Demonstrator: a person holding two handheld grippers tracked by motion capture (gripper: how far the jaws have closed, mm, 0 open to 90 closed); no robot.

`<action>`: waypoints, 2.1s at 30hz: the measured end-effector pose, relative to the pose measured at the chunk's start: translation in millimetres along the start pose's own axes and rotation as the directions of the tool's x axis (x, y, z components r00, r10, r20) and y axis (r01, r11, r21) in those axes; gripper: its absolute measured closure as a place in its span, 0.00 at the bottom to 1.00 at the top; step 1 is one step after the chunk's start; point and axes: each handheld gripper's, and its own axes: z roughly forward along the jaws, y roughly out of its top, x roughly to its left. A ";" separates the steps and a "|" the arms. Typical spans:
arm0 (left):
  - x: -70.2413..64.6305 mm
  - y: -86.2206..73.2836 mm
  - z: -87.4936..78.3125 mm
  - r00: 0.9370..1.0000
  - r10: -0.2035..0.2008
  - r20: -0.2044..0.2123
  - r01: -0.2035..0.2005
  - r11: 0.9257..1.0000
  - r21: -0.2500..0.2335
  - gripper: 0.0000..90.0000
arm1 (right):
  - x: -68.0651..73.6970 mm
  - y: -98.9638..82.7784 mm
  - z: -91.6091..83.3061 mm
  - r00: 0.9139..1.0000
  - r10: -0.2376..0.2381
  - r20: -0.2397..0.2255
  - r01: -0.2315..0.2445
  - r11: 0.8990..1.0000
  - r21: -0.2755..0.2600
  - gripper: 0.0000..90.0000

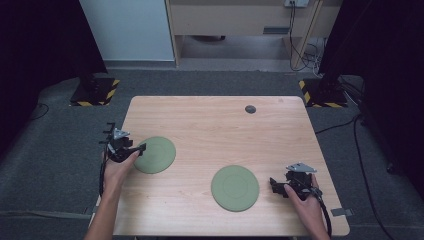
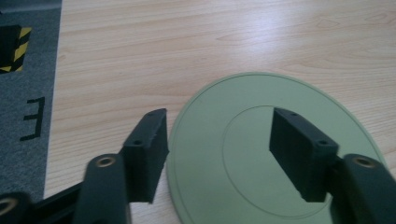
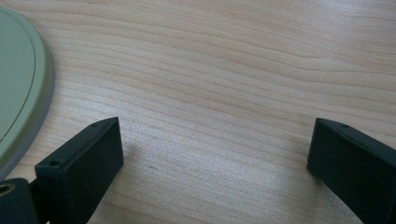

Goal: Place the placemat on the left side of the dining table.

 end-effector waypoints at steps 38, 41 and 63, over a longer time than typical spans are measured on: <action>-86.3 22.6 -0.2 0.978 0.129 0.165 -0.124 0.991 -0.044 0.06 | -0.5 0.2 0.2 1.000 0.001 0.000 -0.001 1.000 0.005 0.03; -92.7 21.1 -0.9 0.975 0.139 0.176 -0.132 0.990 -0.049 0.06 | -0.4 0.1 0.3 1.000 0.002 0.000 -0.002 1.000 0.004 0.03; -163.0 -4.9 -1.4 0.928 0.261 0.266 -0.262 0.964 -0.030 0.05 | 0.0 0.0 0.0 1.000 0.006 0.002 -0.006 1.000 0.006 0.03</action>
